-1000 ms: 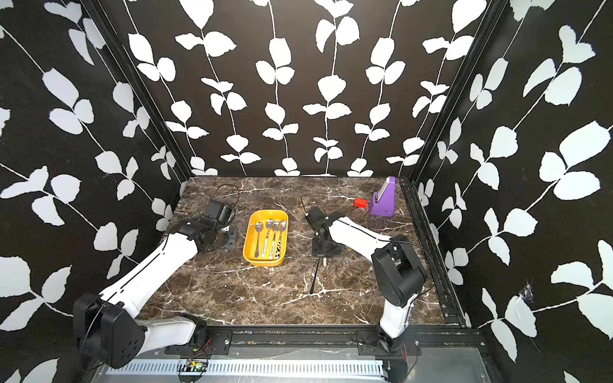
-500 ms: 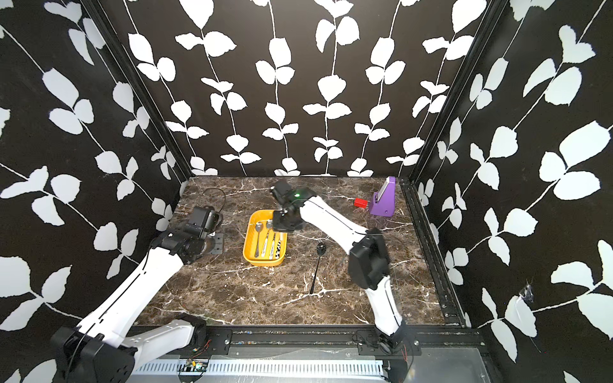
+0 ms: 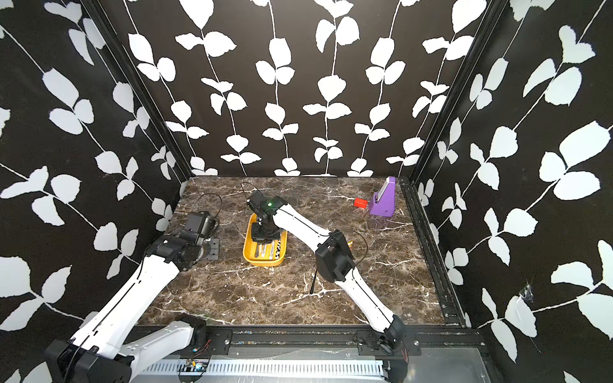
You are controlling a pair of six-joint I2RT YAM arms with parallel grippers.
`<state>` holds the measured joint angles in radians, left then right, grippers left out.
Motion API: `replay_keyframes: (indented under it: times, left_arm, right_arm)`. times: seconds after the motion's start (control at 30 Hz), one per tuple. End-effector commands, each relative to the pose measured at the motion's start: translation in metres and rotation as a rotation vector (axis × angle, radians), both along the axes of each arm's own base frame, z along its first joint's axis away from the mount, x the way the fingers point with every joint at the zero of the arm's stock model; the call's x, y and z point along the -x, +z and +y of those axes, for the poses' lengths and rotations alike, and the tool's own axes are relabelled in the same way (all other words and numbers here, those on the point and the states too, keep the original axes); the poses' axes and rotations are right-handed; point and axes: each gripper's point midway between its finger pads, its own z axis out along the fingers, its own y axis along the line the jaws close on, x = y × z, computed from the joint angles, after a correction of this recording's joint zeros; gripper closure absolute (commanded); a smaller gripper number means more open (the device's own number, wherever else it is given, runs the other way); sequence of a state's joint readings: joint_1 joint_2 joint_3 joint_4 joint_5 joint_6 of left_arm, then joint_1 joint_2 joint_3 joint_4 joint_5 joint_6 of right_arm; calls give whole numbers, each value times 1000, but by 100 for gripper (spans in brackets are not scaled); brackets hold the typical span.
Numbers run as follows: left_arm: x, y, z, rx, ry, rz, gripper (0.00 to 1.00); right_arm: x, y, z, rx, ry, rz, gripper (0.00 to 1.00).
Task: Put the spoon into the storage box
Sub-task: Place the spoon in the storage box.
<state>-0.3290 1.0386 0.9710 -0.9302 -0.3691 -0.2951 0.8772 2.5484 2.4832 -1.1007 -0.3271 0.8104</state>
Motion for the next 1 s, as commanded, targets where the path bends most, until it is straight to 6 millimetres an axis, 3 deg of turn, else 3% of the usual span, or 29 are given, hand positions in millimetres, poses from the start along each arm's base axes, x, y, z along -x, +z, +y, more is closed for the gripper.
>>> replay_keyframes:
  times: [0.0, 0.4, 0.8, 0.97]
  left_arm:
    - [0, -1, 3, -6, 13, -6, 43]
    - [-1, -1, 3, -5, 12, -6, 43]
    - [-1, -2, 2, -5, 5, 1, 43]
    - [-1, -3, 1, -3, 3, 3, 43]
  right_arm:
    - [2, 3, 10, -27, -14, 15, 100]
    - [-1, -18, 19, -32, -46, 43, 100]
    - [-3, -31, 16, -5, -64, 54, 92]
    - [-2, -32, 15, -1, -71, 61, 84]
